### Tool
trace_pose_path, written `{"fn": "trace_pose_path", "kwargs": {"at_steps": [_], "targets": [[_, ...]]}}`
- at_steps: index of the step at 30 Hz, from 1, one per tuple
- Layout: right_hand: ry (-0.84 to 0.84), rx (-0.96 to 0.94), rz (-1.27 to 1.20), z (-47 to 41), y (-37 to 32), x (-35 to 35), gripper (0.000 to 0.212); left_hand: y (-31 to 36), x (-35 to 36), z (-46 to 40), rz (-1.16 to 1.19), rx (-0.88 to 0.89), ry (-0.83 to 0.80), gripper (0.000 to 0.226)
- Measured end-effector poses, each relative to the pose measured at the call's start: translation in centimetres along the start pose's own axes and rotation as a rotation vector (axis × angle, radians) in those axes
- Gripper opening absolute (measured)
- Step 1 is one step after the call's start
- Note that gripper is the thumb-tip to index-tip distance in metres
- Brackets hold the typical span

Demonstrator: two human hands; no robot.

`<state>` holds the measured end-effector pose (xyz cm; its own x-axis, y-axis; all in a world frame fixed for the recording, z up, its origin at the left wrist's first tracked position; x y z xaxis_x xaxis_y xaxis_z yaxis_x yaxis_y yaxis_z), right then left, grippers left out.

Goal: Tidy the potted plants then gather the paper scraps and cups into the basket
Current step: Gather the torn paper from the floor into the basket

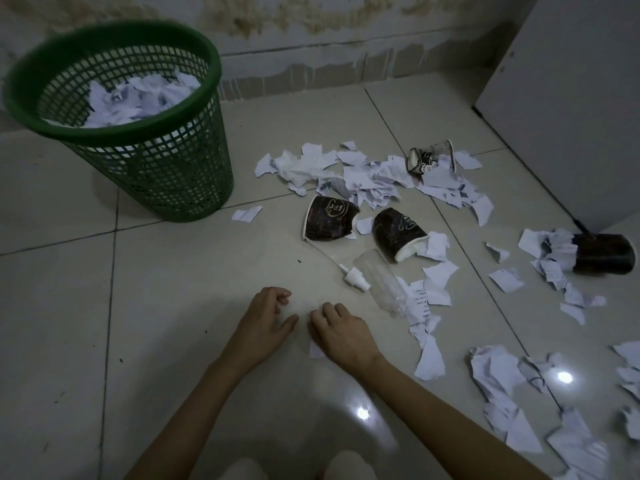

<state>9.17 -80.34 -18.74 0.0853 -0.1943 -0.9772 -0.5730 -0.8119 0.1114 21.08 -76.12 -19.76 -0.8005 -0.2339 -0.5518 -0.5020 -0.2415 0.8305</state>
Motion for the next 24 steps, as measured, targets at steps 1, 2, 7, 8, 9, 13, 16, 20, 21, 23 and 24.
{"fn": "trace_pose_path", "kwargs": {"at_steps": [1,2,7,8,9,13,16,20,21,23,24], "targets": [[-0.004,-0.004,0.008,-0.1,0.0,0.0,0.023,0.0,0.3,0.1,0.003,-0.002,-0.008,0.035],[-0.03,-0.001,0.015,-0.3,0.1,0.1,0.026,0.1,0.5,0.1,0.008,-0.005,-0.012,0.034],[-0.133,0.133,-0.192,-1.7,1.5,0.4,0.024,0.4,1.0,0.4,0.057,-0.022,0.048,0.028],[-0.157,0.25,-0.336,-1.9,2.6,0.6,0.021,0.7,1.0,0.6,0.054,-0.012,0.086,0.026],[-0.193,0.374,-0.524,-1.8,3.6,1.0,0.021,1.0,1.1,0.8,0.047,0.01,0.116,0.024],[-0.033,0.793,-0.929,-0.1,6.6,1.2,0.031,2.4,3.2,1.4,-0.032,0.155,-0.079,0.04],[-0.006,1.027,-1.114,1.6,7.2,2.0,0.034,2.4,5.0,1.3,-0.193,0.234,-0.248,0.054],[0.021,1.229,-1.291,2.8,7.5,2.4,0.038,4.0,5.1,1.0,-0.192,0.352,-0.227,0.034],[0.027,1.271,-1.36,2.9,7.3,2.5,0.038,4.3,5.0,1.1,-0.194,0.378,-0.216,0.026],[0.032,1.335,-1.485,2.7,6.6,2.6,0.037,4.7,4.9,1.1,-0.223,0.404,-0.169,0.008],[0.047,1.355,-1.532,2.5,6.1,2.6,0.037,4.5,4.9,1.0,-0.223,0.363,-0.152,0.003]]}}
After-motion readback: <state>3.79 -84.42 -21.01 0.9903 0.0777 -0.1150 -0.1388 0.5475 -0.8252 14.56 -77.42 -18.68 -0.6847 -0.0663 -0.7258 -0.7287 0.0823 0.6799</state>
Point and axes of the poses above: each hand's wrist, its own z-axis away from the middle knuckle, its own x-axis out of the palm, y = z × x, the point moved 7 cm from there along -z, towards the middle knuckle, and after that the axes turned 11 degrees about z, right-handed, at the moved point
